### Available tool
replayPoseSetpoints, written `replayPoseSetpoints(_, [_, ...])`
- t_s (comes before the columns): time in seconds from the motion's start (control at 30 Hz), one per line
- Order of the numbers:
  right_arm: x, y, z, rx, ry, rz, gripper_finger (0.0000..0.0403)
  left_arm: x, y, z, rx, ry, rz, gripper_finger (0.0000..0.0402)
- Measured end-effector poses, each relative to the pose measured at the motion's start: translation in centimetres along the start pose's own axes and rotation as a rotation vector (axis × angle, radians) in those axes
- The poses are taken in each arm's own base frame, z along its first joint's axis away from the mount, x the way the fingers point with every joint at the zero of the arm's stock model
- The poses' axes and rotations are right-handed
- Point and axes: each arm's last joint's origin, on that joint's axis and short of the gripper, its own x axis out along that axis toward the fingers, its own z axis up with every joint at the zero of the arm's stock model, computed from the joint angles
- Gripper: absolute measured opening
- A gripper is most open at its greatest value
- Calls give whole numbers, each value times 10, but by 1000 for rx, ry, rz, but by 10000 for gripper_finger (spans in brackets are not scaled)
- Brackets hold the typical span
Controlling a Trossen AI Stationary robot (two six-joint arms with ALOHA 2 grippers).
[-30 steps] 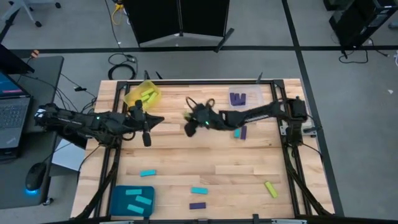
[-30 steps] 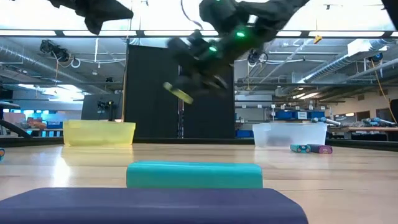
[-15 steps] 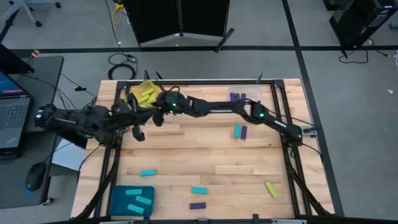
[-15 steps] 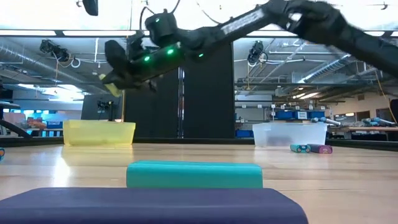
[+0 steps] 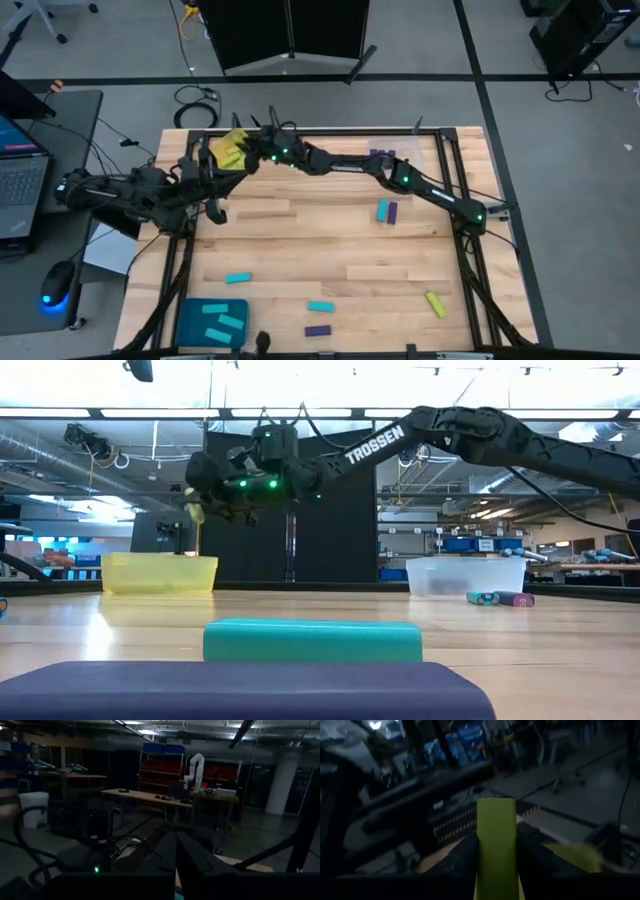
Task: Sort blocks
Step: Put the light green block into the yellow transparent bin
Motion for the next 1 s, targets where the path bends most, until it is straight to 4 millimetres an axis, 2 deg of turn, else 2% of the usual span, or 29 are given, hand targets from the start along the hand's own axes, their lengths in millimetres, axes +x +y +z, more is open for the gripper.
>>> replayPoseSetpoints(0.27, [1, -30, 23, 69, -184, 35, 117, 0, 0, 2, -19, -21, -1, 14])
replayPoseSetpoints(0.43, [5, -43, 3, 166, -167, 118, 117, 0, 0, 4, -18, -36, -2, 14])
replayPoseSetpoints(0.63, [5, -43, 12, 208, -163, 131, 117, 0, -1, 4, -10, -40, -10, 14])
replayPoseSetpoints(1.0, [7, -54, -4, 133, -16, 2, 117, 0, -1, 4, -4, -39, -9, 14])
